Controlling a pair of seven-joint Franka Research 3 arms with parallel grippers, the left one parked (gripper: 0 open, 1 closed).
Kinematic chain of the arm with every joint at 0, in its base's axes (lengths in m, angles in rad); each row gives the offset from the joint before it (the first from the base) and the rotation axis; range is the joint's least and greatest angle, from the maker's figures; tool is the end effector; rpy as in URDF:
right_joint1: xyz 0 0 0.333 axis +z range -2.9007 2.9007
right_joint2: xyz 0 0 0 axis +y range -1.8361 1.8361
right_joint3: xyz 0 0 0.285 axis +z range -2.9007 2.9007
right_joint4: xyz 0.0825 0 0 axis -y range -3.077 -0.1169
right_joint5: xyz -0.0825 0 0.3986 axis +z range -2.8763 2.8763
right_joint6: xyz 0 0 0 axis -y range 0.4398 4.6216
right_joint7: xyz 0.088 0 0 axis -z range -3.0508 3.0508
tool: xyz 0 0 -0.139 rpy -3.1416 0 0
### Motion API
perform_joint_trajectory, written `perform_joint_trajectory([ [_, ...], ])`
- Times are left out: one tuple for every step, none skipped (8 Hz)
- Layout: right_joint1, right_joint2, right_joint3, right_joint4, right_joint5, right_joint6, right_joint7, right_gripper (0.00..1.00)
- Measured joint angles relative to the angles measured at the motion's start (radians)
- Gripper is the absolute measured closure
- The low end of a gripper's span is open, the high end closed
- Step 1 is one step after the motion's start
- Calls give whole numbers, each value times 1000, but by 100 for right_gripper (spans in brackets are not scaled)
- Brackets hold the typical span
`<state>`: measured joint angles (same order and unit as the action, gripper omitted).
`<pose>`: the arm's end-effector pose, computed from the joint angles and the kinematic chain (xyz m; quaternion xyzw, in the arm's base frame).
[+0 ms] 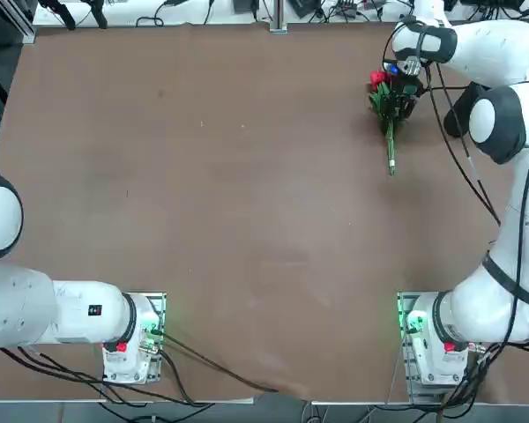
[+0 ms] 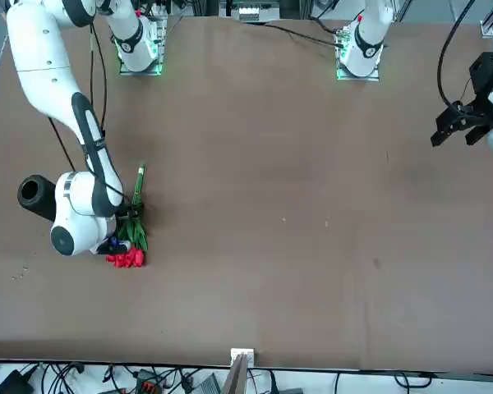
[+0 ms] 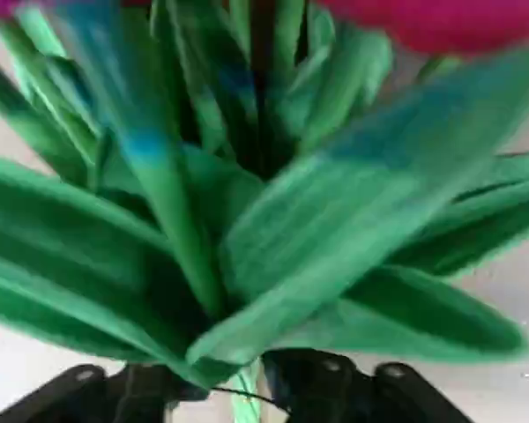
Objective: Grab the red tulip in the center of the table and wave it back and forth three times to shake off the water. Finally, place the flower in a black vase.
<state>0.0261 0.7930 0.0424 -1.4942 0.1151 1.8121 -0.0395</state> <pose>0.6289 0.0550 0.1122 -0.9695 -0.0233 0.2356 0.0638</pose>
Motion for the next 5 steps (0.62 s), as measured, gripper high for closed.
perform_joint_trajectory([
  [1,0,0,5,0,0,-1,83],
  [1,0,0,6,0,0,-2,83],
  [1,0,0,7,0,0,-2,83],
  [1,0,0,11,0,0,-1,83],
  [1,-2,-5,21,0,-1,10,83],
])
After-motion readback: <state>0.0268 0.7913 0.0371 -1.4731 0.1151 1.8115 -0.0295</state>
